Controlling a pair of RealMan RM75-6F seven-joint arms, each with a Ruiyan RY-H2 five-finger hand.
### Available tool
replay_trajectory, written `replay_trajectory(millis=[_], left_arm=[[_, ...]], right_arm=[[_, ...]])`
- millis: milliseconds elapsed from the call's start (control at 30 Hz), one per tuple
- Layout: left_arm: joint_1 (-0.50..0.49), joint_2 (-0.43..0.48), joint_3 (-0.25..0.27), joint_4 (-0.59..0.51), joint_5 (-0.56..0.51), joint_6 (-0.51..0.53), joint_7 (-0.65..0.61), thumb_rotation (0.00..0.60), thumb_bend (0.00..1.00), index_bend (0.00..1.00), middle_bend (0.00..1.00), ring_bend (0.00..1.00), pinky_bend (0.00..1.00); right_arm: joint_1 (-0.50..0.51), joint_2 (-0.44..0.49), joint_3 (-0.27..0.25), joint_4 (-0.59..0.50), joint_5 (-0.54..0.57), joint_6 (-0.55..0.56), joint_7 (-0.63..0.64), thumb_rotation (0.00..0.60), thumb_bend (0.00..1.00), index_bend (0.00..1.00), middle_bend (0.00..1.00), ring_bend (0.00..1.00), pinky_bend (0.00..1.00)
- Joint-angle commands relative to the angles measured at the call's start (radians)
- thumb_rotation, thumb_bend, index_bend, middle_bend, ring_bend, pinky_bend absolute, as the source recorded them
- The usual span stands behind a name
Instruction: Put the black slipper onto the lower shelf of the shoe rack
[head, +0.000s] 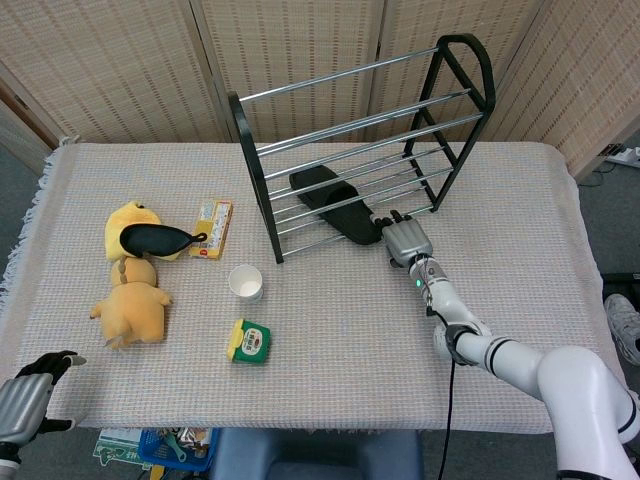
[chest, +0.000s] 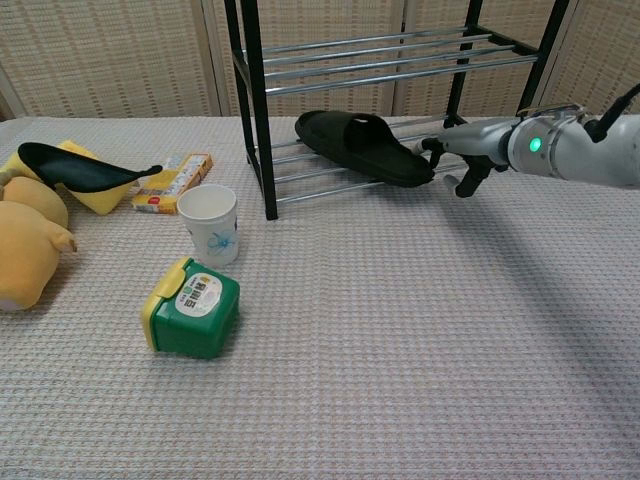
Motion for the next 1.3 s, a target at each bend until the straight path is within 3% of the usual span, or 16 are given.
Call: replay_trajectory(millis=[33,367,600,700,833,933,1300], left_arm=[[0.001,0.000,0.000,0.002,0.000,0.001,-0.002,0.600,0.15,0.28,0.22,0.18,0.26],[0.003,0.002,-0.001,0.005,0.010,0.009,-0.011,0.600,0.15,0.28,0.22,0.18,0.26],[-0.003,-0.006,-0.012,0.007,0.021,0.019,-0.007,0.600,0.15,0.28,0.22,0.18,0.26],[-0.009,-0.012,-0.024,0.008,0.028,0.030,-0.001,0.600,0.15,0.28,0.22,0.18,0.26],[-0.017,-0.027,-0.045,0.012,0.030,0.048,0.019,0.600,0.15,0.28,0.22,0.18,0.26],[-0.027,-0.034,-0.057,0.009,0.028,0.050,0.045,0.600,0.15,0.28,0.22,0.18,0.26],[-0.044,-0.082,-0.100,-0.011,0.040,0.100,0.116,0.600,0.15,0.28,0.22,0.18,0.26]], right_arm=[[-0.015,0.027,-0.011,-0.057,-0.029,0.023,0.008,0.600,0.69,0.00,0.15,0.03,0.15],[-0.068,0.108,-0.023,-0.176,-0.083,0.111,0.031,0.600,0.68,0.00,0.15,0.02,0.15],[-0.205,0.264,-0.047,-0.400,-0.205,0.319,0.088,0.600,0.66,0.00,0.15,0.03,0.15],[-0.267,0.328,-0.074,-0.481,-0.256,0.396,0.100,0.600,0.55,0.00,0.14,0.03,0.14],[-0.379,0.404,-0.122,-0.567,-0.358,0.538,0.136,0.600,0.29,0.00,0.14,0.03,0.14],[-0.463,0.440,-0.158,-0.590,-0.438,0.644,0.173,0.600,0.19,0.00,0.14,0.03,0.13],[-0.739,0.469,-0.248,-0.569,-0.617,0.934,0.302,0.600,0.15,0.00,0.13,0.03,0.13]])
